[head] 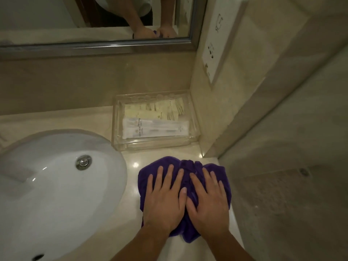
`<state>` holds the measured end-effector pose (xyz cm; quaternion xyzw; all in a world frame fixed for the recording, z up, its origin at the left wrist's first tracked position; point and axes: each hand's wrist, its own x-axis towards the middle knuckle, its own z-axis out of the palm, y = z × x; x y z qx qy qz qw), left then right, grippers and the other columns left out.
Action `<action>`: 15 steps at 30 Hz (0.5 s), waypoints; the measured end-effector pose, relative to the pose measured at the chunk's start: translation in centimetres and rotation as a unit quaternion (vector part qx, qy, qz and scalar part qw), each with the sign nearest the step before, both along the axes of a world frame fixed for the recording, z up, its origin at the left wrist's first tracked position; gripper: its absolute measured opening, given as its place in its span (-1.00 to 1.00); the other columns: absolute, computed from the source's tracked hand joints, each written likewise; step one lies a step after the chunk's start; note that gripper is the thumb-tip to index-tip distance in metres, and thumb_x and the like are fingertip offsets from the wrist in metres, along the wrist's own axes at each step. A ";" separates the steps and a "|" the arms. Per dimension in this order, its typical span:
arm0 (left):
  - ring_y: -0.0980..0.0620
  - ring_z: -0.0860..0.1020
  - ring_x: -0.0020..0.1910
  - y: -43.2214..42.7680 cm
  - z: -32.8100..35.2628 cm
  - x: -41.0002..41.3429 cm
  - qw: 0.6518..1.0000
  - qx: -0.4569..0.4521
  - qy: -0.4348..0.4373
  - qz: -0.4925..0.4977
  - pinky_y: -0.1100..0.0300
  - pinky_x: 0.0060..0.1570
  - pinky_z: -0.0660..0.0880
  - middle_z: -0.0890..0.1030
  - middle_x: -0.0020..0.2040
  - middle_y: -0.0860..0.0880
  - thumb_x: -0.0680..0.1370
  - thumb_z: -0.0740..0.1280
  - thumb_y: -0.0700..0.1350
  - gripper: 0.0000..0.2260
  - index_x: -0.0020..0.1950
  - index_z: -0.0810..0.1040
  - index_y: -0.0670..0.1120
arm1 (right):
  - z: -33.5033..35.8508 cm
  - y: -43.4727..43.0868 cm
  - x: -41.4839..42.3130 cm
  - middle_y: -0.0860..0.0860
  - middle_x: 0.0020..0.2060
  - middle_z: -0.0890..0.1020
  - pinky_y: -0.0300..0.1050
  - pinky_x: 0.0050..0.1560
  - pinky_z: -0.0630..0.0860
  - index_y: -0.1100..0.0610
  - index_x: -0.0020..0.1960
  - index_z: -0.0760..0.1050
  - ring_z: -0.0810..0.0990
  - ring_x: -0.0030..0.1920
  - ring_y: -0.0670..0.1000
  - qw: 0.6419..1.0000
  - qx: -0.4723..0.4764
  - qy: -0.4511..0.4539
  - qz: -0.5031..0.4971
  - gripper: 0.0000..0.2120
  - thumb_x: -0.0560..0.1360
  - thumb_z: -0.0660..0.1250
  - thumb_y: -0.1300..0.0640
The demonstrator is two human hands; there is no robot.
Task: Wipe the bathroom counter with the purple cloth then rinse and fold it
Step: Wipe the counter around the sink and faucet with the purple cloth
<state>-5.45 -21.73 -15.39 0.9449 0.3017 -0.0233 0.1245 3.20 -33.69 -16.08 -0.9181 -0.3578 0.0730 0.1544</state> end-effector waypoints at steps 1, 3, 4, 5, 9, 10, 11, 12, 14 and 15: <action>-0.13 0.36 0.48 -0.9 0.1 -0.2 1.000 -0.002 0.002 -0.009 -0.13 0.40 0.12 0.41 0.49 -0.05 0.64 0.02 0.12 -0.54 0.52 0.32 0.07 | 0.1 -1.1 -0.4 0.05 0.53 0.32 0.09 0.51 0.13 -0.09 0.49 0.34 0.25 0.54 0.14 1.000 0.004 -0.001 -0.005 -0.45 0.53 0.14 -0.21; -0.13 0.34 0.49 -2.8 0.2 -0.7 0.999 -0.008 0.010 -0.030 -0.14 0.40 0.12 0.39 0.50 -0.04 0.64 0.02 0.12 -0.54 0.52 0.31 0.07 | 0.1 -3.3 -1.4 0.07 0.53 0.32 0.11 0.51 0.19 -0.07 0.49 0.35 0.25 0.54 0.15 1.000 0.011 0.000 -0.011 -0.45 0.54 0.14 -0.20; -0.13 0.33 0.50 -3.7 0.3 -1.0 0.999 -0.011 0.015 -0.041 -0.14 0.41 0.11 0.39 0.50 -0.04 0.65 0.02 0.12 -0.54 0.53 0.31 0.07 | 0.1 -4.5 -1.9 0.07 0.53 0.32 0.12 0.49 0.23 -0.06 0.49 0.35 0.25 0.54 0.15 1.000 0.013 0.000 -0.017 -0.45 0.55 0.14 -0.19; -0.13 0.33 0.50 -4.5 0.3 -1.3 0.998 -0.016 0.020 -0.052 -0.14 0.41 0.11 0.38 0.51 -0.04 0.65 0.02 0.13 -0.54 0.53 0.30 0.07 | 0.0 -5.4 -2.3 0.08 0.53 0.32 0.14 0.48 0.26 -0.05 0.49 0.36 0.26 0.53 0.15 1.000 0.015 0.001 -0.024 -0.45 0.55 0.14 -0.18; -0.13 0.32 0.51 -7.0 0.6 -2.8 0.996 -0.031 0.037 -0.078 -0.15 0.41 0.11 0.39 0.51 -0.04 0.66 -0.03 0.12 -0.54 0.52 0.34 0.06 | -0.1 -8.1 -4.6 0.12 0.52 0.34 0.14 0.44 0.27 -0.02 0.49 0.37 0.30 0.51 0.19 0.999 0.007 0.004 -0.044 -0.44 0.54 0.13 -0.18; -0.13 0.32 0.51 -7.4 0.7 -3.2 0.995 -0.035 0.041 -0.082 -0.15 0.41 0.11 0.39 0.50 -0.04 0.67 -0.06 0.12 -0.53 0.51 0.35 0.06 | -0.1 -8.5 -5.1 0.13 0.51 0.34 0.14 0.43 0.26 -0.02 0.49 0.36 0.31 0.50 0.20 0.999 0.007 0.007 -0.049 -0.44 0.53 0.13 -0.18; -0.13 0.32 0.50 -7.7 0.8 -3.7 0.995 -0.037 0.043 -0.086 -0.15 0.40 0.12 0.40 0.50 -0.04 0.67 -0.06 0.12 -0.53 0.51 0.36 0.06 | -0.1 -8.9 -5.8 0.12 0.51 0.34 0.14 0.44 0.25 -0.03 0.49 0.35 0.32 0.50 0.21 0.998 0.006 0.009 -0.054 -0.43 0.53 0.13 -0.18; -0.12 0.33 0.50 -8.0 0.8 -4.2 0.994 -0.037 0.043 -0.089 -0.15 0.40 0.12 0.41 0.49 -0.04 0.66 -0.03 0.12 -0.54 0.50 0.37 0.05 | -0.1 -9.1 -6.4 0.12 0.52 0.34 0.15 0.44 0.24 -0.05 0.50 0.33 0.31 0.50 0.20 0.998 0.004 0.011 -0.058 -0.43 0.53 0.12 -0.18; -0.11 0.35 0.49 -8.5 0.9 -5.3 0.994 -0.048 0.045 -0.092 -0.14 0.40 0.12 0.43 0.48 -0.03 0.63 0.03 0.12 -0.54 0.49 0.39 0.05 | -0.1 -9.5 -7.7 0.11 0.53 0.32 0.14 0.46 0.22 -0.06 0.51 0.31 0.29 0.52 0.18 0.998 -0.002 0.014 -0.062 -0.43 0.53 0.10 -0.18; -0.10 0.36 0.49 -8.6 1.0 -5.8 0.993 -0.053 0.043 -0.094 -0.13 0.40 0.12 0.44 0.48 -0.02 0.63 0.04 0.12 -0.54 0.49 0.40 0.05 | -0.1 -9.5 -8.1 0.10 0.53 0.32 0.14 0.47 0.22 -0.05 0.50 0.33 0.29 0.52 0.17 0.998 -0.002 0.018 -0.067 -0.43 0.53 0.09 -0.19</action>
